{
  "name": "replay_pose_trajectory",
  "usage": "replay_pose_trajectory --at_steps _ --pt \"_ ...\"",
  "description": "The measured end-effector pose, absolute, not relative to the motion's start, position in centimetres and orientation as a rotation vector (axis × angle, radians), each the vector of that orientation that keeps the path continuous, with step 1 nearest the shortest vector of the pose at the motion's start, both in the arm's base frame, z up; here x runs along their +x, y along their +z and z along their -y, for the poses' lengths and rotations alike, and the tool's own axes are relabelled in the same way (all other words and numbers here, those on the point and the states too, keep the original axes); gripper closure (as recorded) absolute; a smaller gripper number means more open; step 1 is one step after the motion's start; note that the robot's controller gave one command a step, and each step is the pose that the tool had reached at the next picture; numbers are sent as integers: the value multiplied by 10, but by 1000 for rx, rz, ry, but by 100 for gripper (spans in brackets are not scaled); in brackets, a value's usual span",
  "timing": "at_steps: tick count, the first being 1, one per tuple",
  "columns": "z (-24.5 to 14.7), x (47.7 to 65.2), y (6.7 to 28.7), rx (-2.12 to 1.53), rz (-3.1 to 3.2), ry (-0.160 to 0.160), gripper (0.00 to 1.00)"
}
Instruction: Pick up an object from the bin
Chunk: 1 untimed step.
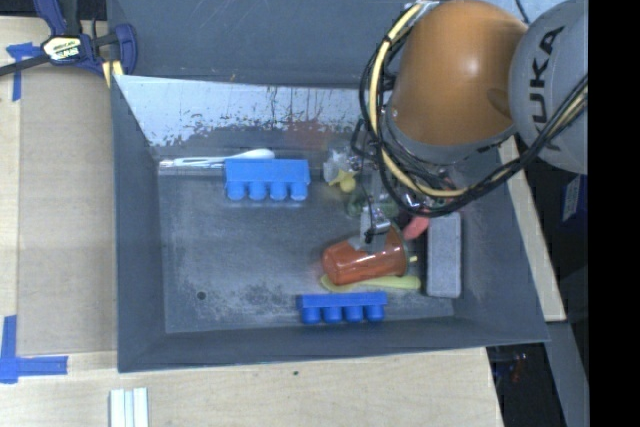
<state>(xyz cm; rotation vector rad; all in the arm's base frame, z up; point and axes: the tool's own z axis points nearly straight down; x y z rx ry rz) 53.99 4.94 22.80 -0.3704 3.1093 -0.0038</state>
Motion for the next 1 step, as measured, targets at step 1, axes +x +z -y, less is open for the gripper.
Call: replay_pose_trajectory --at_steps 1 --pt "-81 548 243 -357 -3101 -1 0"
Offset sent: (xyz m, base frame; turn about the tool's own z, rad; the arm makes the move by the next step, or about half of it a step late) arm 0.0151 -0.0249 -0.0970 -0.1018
